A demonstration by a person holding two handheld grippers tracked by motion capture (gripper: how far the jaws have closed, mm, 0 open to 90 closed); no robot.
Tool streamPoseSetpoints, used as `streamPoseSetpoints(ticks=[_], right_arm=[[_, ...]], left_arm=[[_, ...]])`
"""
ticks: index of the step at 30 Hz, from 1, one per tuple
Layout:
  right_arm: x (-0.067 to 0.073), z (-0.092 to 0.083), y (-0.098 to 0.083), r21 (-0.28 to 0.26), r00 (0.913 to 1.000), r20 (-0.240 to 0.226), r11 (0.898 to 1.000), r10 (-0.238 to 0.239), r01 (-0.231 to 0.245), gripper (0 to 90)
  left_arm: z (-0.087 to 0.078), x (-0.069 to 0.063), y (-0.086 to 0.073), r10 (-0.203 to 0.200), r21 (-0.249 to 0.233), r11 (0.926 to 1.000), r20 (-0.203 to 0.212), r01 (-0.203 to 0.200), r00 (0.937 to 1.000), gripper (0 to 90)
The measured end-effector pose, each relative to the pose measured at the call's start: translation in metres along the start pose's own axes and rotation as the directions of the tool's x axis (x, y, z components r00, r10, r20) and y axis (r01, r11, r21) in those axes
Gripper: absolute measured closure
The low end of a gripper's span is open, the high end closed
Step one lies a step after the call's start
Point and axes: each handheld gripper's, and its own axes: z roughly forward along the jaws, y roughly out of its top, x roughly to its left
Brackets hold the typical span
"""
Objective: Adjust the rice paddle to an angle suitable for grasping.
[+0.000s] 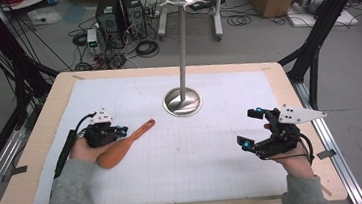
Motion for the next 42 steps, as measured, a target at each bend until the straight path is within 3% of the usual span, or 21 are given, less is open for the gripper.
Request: streamPoseSetpoints(ticks=[2, 5, 6, 9, 11, 13, 15, 16, 18, 19, 22, 27, 37, 42], right_arm=[[-0.001, 0.0, 0.0, -0.001, 1.0, 0.001, 1.0, -0.001, 0.001, 0.2], [-0.001, 0.0, -0.001, 0.004, 1.0, -0.001, 1.0, 0.004, -0.004, 0.2], [-0.001, 0.001, -0.001, 0.005, 1.0, 0.0, 1.0, 0.004, -0.004, 0.2], [-0.001, 0.001, -0.001, 0.005, 1.0, 0.0, 1.0, 0.001, -0.001, 0.2], [-0.001, 0.0, -0.001, 0.005, 1.0, -0.001, 1.0, 0.003, -0.003, 0.2], [-0.001, -0.001, -0.001, 0.003, 1.0, -0.001, 1.0, 0.0, 0.0, 0.2], [-0.001, -0.002, -0.001, -0.004, 1.0, 0.001, 1.0, 0.001, -0.001, 0.2], [-0.001, -0.003, -0.001, -0.003, 1.0, 0.002, 1.0, 0.003, -0.003, 0.2], [-0.001, -0.003, -0.002, -0.002, 1.0, 0.002, 1.0, 0.006, -0.006, 0.2], [-0.002, -0.002, -0.002, -0.002, 1.0, 0.003, 1.0, 0.001, -0.001, 0.2], [-0.001, -0.001, -0.002, 0.003, 1.0, 0.002, 1.0, -0.004, 0.004, 0.2], [-0.001, -0.002, -0.003, 0.015, 1.0, 0.0, 1.0, 0.007, -0.007, 0.6], [-0.001, -0.005, -0.003, 0.019, 0.9999, 0.007, 1.0, 0.012, -0.012, 0.7], [0.0, -0.007, -0.003, 0.012, 0.9998, 0.011, 1.0, 0.016, -0.016, 0.7]], left_arm=[[-0.002, -0.002, 0.005, -0.002, 0.012, 0.9999, -0.015, 0.002, 0.9999, 88.3], [-0.002, -0.007, 0.01, 0.01, 0.005, 0.9999, -0.007, -0.01, 0.9999, 76.1], [-0.001, -0.014, 0.015, 0.04, 0.013, 0.9991, -0.012, -0.04, 0.9991, 71.5], [0.002, -0.021, 0.02, 0.066, 0.018, 0.9977, -0.012, -0.066, 0.9977, 58.1], [0.002, -0.024, 0.021, 0.067, 0.006, 0.9977, 0.002, -0.067, 0.9977, 50.2], [0.002, -0.024, 0.022, 0.026, 0.019, 0.9994, 0.04, -0.027, 0.9988, 44.5], [0.0, -0.026, 0.023, 0.052, 0.002, 0.9986, 0.04, -0.052, 0.9979, 41.7], [-0.001, -0.026, 0.024, 0.045, -0.002, 0.999, 0.053, -0.045, 0.9976, 40.0], [-0.002, -0.027, 0.025, 0.049, 0.009, 0.9987, 0.074, -0.05, 0.9961, 34.0], [-0.002, -0.028, 0.025, 0.07, 0.019, 0.9973, 0.077, -0.072, 0.9946, 30.5], [-0.001, -0.032, 0.028, 0.093, 0.031, 0.995, 0.062, -0.095, 0.9937, 23.5], [0.0, -0.038, 0.033, 0.118, 0.022, 0.9927, 0.034, -0.119, 0.9924, 18.2], [0.006, -0.038, 0.031, 0.128, 0.04, 0.9903, 0.105, -0.133, 0.9862, 18.0], [0.007, -0.037, 0.031, 0.128, 0.039, 0.9905, 0.098, -0.132, 0.987, 18.0]])
